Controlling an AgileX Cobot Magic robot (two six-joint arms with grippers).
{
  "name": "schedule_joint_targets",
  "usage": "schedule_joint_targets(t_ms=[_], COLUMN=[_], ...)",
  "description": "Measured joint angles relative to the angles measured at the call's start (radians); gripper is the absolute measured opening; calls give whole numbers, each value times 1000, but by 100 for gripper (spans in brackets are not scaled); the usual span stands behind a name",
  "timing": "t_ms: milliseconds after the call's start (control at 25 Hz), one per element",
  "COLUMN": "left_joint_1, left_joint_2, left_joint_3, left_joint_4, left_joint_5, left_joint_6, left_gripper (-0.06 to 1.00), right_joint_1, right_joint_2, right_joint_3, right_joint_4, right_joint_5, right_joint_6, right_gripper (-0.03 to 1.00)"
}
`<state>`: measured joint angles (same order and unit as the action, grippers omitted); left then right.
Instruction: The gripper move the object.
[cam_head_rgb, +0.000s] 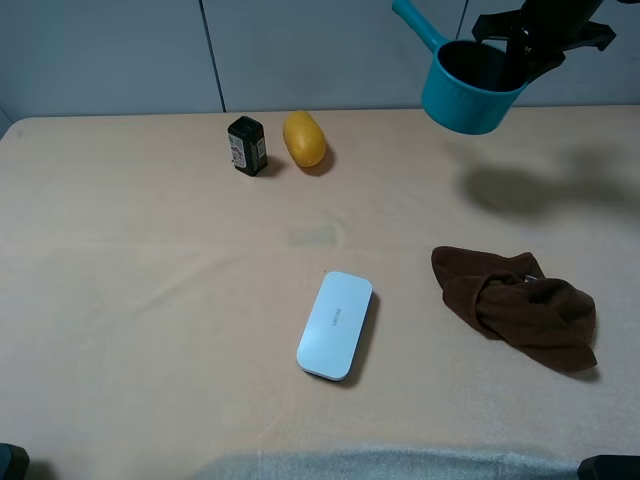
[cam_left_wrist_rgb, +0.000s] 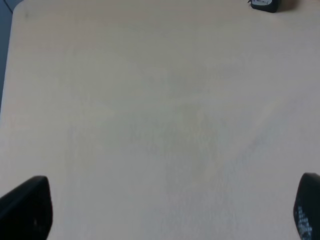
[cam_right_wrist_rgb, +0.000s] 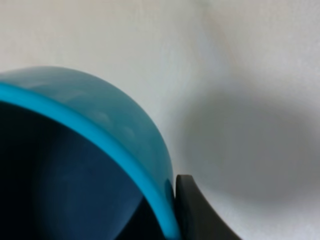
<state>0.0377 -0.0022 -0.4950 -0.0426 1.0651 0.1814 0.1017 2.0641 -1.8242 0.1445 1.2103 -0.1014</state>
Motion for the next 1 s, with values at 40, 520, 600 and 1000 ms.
schedule_joint_targets(t_ms=[40, 520, 600, 1000], left_joint_1=[0, 0, 0, 0], left_joint_2=[0, 0, 0, 0], left_joint_3=[0, 0, 0, 0], left_joint_4=[0, 0, 0, 0], left_joint_5=[0, 0, 0, 0], left_joint_6=[0, 0, 0, 0], left_gripper=[96, 96, 96, 96], right_joint_1=[2, 132, 162, 321], right_joint_2=[-6, -93, -103, -143], right_joint_3=[0, 0, 0, 0], right_joint_4=[-1, -58, -60, -89], right_joint_5=[1, 3, 4, 6], right_joint_6=[3, 47, 58, 110], right_gripper=[-2, -2, -2, -2])
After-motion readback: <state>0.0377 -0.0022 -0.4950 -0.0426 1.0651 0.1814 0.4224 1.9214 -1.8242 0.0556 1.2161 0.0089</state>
